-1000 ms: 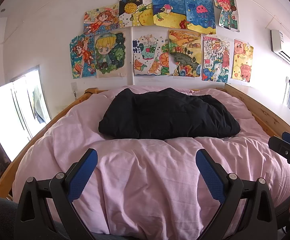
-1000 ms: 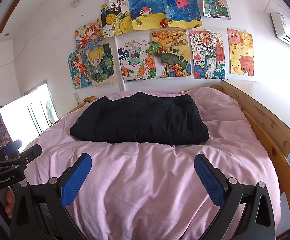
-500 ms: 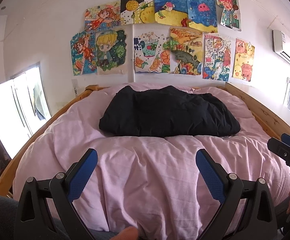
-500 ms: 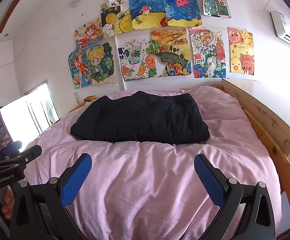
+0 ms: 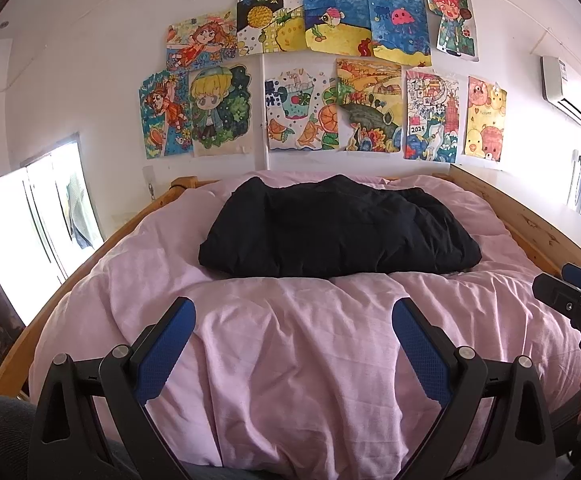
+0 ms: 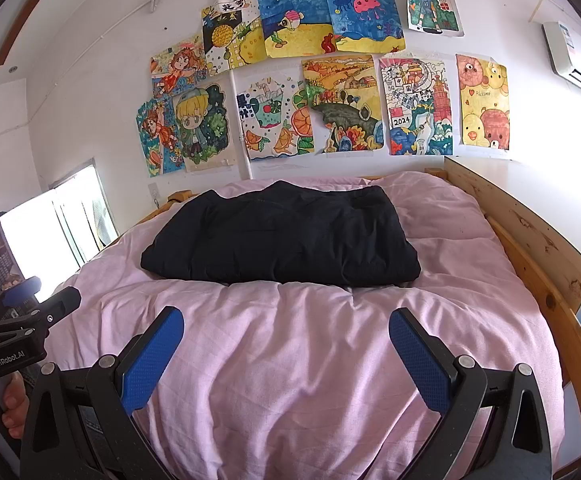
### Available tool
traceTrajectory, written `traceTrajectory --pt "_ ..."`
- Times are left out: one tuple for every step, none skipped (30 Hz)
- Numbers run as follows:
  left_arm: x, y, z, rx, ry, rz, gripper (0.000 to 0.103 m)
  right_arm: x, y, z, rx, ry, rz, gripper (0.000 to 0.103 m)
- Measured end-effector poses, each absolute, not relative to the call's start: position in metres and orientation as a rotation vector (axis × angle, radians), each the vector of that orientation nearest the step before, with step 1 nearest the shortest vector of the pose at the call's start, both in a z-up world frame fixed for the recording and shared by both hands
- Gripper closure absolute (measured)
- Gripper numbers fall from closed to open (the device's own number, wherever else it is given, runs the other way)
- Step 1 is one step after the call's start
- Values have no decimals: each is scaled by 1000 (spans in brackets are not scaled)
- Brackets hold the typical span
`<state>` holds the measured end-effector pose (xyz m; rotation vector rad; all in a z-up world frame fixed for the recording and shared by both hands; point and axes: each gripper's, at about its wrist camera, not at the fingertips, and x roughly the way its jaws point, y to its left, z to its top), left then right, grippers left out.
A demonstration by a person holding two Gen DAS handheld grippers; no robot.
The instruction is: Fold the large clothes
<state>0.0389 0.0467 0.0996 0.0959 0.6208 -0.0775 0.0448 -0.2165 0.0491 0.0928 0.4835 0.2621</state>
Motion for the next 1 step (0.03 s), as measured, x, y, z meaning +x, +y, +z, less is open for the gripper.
traceTrajectory --pt "39 47 99 95 625 -78 6 45 -216 50 92 483 262 0"
